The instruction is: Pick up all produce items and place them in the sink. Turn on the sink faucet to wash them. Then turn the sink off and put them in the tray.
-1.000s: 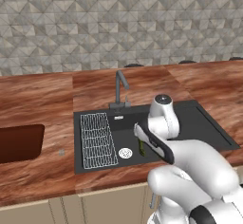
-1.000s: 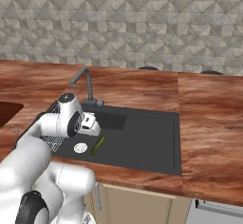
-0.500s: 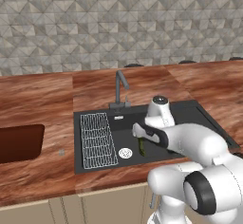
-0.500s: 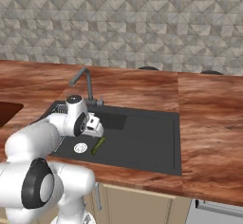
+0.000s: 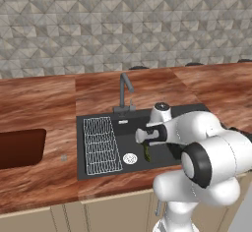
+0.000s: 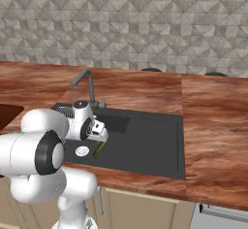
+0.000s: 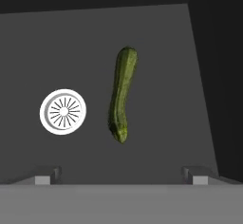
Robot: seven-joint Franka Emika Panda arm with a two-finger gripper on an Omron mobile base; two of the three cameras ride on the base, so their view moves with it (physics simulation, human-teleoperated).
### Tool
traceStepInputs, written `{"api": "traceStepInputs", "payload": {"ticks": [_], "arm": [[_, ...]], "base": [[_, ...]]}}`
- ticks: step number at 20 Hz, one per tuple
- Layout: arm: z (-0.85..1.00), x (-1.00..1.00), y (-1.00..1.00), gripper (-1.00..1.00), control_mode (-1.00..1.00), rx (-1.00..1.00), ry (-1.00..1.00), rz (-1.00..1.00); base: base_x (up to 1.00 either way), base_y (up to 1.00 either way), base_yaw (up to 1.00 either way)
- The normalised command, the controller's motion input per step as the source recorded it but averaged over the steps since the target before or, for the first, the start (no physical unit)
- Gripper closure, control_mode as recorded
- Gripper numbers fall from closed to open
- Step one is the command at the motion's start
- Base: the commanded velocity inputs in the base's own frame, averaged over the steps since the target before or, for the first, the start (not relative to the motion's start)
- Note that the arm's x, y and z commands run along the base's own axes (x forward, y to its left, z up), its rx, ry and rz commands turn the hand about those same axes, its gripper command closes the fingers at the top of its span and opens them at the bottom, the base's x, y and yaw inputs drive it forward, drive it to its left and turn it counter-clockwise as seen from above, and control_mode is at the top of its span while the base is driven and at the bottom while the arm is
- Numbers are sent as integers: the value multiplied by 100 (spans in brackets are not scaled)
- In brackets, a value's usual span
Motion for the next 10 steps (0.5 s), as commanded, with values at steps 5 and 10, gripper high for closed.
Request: {"api": "traceStepInputs", "payload": {"ticks": [5, 10], "arm": [[-23, 27, 0, -100, -100, 0, 1, 0], [-23, 20, 0, -100, -100, 1, 1, 0]], "base": [[0, 0, 0], [0, 0, 0]]}}
